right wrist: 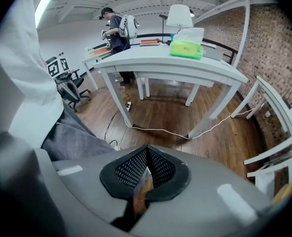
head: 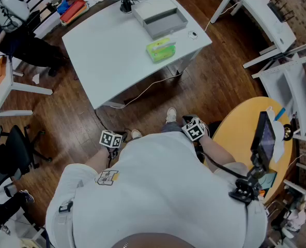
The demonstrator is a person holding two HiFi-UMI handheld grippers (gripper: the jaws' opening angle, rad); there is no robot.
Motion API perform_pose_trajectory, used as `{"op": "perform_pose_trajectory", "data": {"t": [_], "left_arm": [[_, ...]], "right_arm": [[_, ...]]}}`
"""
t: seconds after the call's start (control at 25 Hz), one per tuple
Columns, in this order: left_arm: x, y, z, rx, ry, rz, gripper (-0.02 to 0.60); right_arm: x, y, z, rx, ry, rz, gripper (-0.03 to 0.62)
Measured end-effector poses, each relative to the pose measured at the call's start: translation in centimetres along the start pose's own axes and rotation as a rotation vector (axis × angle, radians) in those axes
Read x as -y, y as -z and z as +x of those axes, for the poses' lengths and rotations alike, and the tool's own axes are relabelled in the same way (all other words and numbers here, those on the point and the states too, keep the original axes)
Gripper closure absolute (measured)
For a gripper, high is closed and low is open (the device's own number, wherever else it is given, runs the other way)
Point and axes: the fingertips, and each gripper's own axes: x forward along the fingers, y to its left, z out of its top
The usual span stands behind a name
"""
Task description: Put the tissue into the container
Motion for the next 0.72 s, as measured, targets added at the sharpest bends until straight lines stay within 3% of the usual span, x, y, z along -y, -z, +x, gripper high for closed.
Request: {"op": "perform_pose_trajectory", "data": {"t": [0.2,0.36,0.56,0.72], "left_arm": [[5.0,-7.8,3.0,0.031,0.007,0.035,0.581],[8.5,-14.4,3.7,0.082,-0.006,0.092,0.581],[10.9,-24.0,1.7,0.241,-0.074,0.177,0.581],[11.3,-31.7,-1.2,0.345,-0.16,0.32,0.581]], "right_arm": [[6.7,-1.2,-1.0,0.049,-0.017,0.001,0.594],[9.3,-2.5,-1.5,0.104,-0.064,-0.024,0.594],[10.8,-5.1,-1.4,0.162,-0.11,-0.082,0.594],[11.2,-7.4,-0.9,0.185,-0.136,-0.109,0.594]]}}
